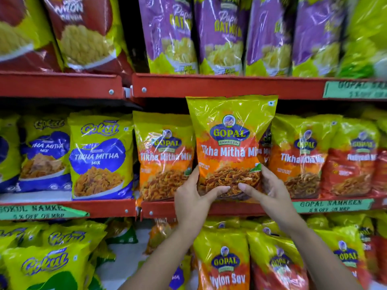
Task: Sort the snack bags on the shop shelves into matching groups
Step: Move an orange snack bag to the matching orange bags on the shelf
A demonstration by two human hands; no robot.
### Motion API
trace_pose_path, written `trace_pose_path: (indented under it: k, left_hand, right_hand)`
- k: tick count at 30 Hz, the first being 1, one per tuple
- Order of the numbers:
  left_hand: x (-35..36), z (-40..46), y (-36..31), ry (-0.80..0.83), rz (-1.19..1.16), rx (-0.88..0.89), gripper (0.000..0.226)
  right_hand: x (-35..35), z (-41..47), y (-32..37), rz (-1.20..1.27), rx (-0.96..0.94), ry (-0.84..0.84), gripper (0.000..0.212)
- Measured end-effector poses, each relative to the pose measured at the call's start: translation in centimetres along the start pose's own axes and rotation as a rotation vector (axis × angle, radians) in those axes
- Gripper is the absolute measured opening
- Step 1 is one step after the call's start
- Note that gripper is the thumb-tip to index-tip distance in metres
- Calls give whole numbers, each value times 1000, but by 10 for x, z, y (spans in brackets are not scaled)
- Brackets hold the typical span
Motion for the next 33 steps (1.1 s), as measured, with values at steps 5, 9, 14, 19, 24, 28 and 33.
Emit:
trace_pose_path:
  k: [5,9,14,19,24,28,33]
  left_hand:
    - [30,12,25,87,-2,-38,87]
    - [40,12,48,93,-27,-59,71]
    - [45,14,60,91,101,-69,81]
    - [51,4,67,191,118,-57,84]
    - [38,-43,67,323,255,169,69]
    - [11,-104,122,448,463,214,64]
    - [-52,-173,216,508,610,-98,71]
  right_hand:
    - [-4,16,-32,-109,11,20,63]
    - [1,22,-51,-143,48,17,74]
    - [15,19,-74,-155,124,43,79]
    - [22,5,-62,-260,147,-57,76]
    - [66,-54,-57,-466,137,-249,75]
    - [139,-109,-70,-605,75,-101,71]
    - [226,-175,-106,-582,130,174,70]
Point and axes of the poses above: each hand's wrist, its own z-axis towards the middle knuckle, its own x-axis out of the palm, y = z × x, the point moved 9 cm from there along z, towards the middle knuckle, and after that the axes turned 13 degrees about -z, right-handed, at the moved point
